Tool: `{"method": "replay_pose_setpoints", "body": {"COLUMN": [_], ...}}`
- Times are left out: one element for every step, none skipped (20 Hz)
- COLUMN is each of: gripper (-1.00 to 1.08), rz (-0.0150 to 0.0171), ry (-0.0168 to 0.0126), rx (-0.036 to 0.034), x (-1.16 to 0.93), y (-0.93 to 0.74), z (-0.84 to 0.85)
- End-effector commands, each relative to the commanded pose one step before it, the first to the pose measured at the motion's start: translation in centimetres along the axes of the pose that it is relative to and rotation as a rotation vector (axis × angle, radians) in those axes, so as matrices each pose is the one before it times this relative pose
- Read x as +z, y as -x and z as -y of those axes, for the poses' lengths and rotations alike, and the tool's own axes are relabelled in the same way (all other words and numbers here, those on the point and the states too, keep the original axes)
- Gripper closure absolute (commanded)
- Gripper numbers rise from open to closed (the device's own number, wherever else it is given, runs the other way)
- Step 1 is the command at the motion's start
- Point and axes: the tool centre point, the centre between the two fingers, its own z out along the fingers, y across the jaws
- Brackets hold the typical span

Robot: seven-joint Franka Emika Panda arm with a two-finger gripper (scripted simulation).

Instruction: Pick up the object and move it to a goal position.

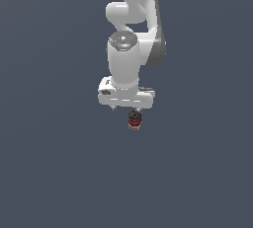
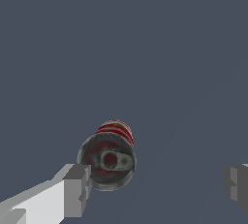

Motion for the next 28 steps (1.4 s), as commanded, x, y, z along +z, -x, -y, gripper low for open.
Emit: {"method": "replay_pose_setpoints", "body": {"gripper": [-0.92,-0.92,-0.92,-0.92,-0.92,-0.92,-0.92,-0.92,-0.92,-0.92,-0.92,-0.92,-0.92,-0.92,-0.92,-0.92,-0.92,-0.92,-0.92,-0.92,-0.92,-0.92,-0.92,-0.92,-0.92,-0.92,-0.92,-0.92], "rz": [0.00137,0.00042,0.00046,0.00045,0.00041,0.00034,0.00029,0.00024,0.00019,0.00015,0.00012,0.0001,0.00007,0.00006,0.00004,0.00003,0.00002,0.00001,0.00001,0.00058,0.0,0.0,0.0,0.0,-0.00012,0.0,0.0,-0.00012], "ry": [0.00292,0.00145,0.00154,0.00167,0.00177,0.00167,0.00154,0.00141,0.00129,0.00117,0.00104,0.00092,0.00079,0.00067,0.00055,0.00042,0.0003,0.00018,0.0001,-0.00031,0.0,0.0,0.0,0.0,0.00006,0.0,0.0,0.00007], "rx": [0.01913,0.00965,0.01046,0.01127,0.01175,0.01109,0.01024,0.00941,0.00858,0.00775,0.00693,0.00611,0.00529,0.00448,0.00368,0.00282,0.00199,0.00118,0.00068,-0.00353,0.0,0.0,0.0,0.0,0.00068,0.0,0.0,0.00068], "x": [0.671,0.317,0.342,0.367,0.383,0.359,0.331,0.303,0.275,0.248,0.221,0.194,0.168,0.142,0.116,0.09,0.064,0.038,0.014,-0.053,0.034,0.103,0.171,0.239,0.302,0.377,0.446,0.508], "y": [0.278,0.14,0.159,0.178,0.195,0.191,0.184,0.175,0.164,0.152,0.139,0.125,0.11,0.095,0.078,0.062,0.045,0.027,0.003,-0.021,0.001,0.004,0.007,0.011,0.003,0.019,0.023,0.016], "z": [0.595,0.273,0.294,0.312,0.325,0.302,0.277,0.252,0.227,0.203,0.18,0.157,0.135,0.113,0.091,0.073,0.053,0.032,-0.005,-0.018,0.001,0.004,0.006,0.008,-0.027,0.012,0.013,-0.022]}}
